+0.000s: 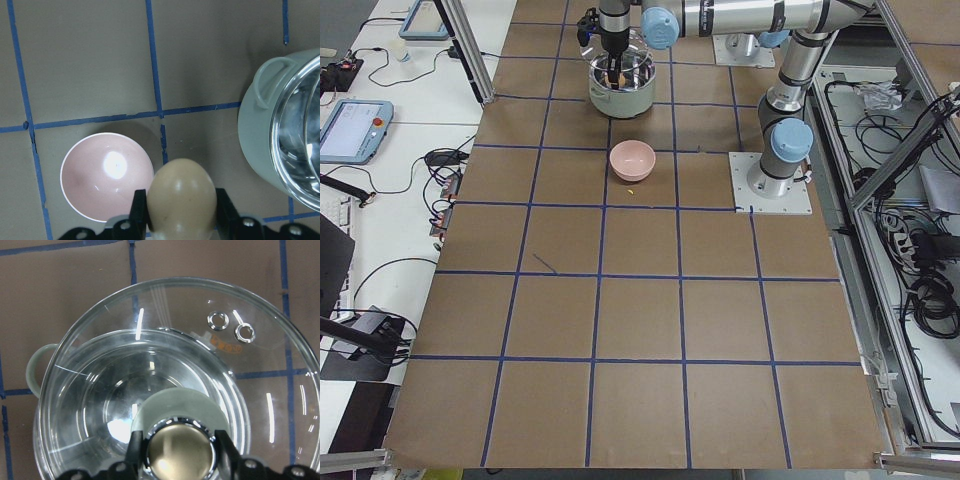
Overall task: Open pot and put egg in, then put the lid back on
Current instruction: 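Move the lid aside with the right gripper while the left carries the egg over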
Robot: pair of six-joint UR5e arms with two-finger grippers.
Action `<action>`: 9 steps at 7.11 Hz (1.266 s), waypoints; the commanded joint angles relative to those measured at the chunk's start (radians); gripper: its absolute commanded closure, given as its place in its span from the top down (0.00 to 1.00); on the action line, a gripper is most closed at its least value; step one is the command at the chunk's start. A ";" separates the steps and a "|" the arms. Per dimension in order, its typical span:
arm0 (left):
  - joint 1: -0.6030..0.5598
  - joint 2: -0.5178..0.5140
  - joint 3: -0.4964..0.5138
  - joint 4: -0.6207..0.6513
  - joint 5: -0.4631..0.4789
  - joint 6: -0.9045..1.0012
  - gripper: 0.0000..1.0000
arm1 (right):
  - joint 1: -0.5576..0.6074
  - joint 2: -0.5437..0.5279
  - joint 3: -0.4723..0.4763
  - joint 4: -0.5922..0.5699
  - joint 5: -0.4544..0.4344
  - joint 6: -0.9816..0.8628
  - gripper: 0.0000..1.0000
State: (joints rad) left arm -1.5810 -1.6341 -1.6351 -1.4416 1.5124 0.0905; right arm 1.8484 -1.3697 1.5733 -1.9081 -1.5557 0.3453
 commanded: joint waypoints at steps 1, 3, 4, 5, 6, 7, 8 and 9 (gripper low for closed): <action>-0.086 -0.018 -0.003 0.033 -0.046 -0.021 0.07 | -0.173 -0.058 -0.006 0.107 0.081 -0.173 0.21; -0.190 -0.099 -0.005 0.139 -0.052 -0.113 0.07 | -0.201 -0.069 -0.013 0.124 0.082 -0.210 0.22; -0.277 -0.166 -0.003 0.215 -0.031 -0.171 0.07 | -0.199 -0.109 -0.012 0.127 0.069 -0.210 0.22; -0.310 -0.208 -0.003 0.261 0.029 -0.207 0.07 | -0.216 -0.161 -0.012 0.185 0.063 -0.213 0.22; -0.332 -0.216 -0.005 0.276 0.037 -0.250 0.07 | -0.222 -0.167 -0.003 0.201 0.045 -0.230 0.23; -0.349 -0.216 -0.005 0.280 0.041 -0.250 0.07 | -0.224 -0.164 -0.001 0.198 0.045 -0.259 0.23; -0.353 -0.242 -0.006 0.323 0.042 -0.252 0.07 | -0.241 -0.164 -0.001 0.205 0.042 -0.262 0.24; -0.367 -0.271 -0.005 0.354 0.064 -0.256 0.07 | -0.257 -0.170 -0.004 0.210 0.020 -0.297 0.24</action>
State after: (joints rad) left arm -1.9322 -1.8724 -1.6404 -1.1282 1.5576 -0.1591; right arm 1.6106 -1.5347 1.5709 -1.7055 -1.5169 0.0804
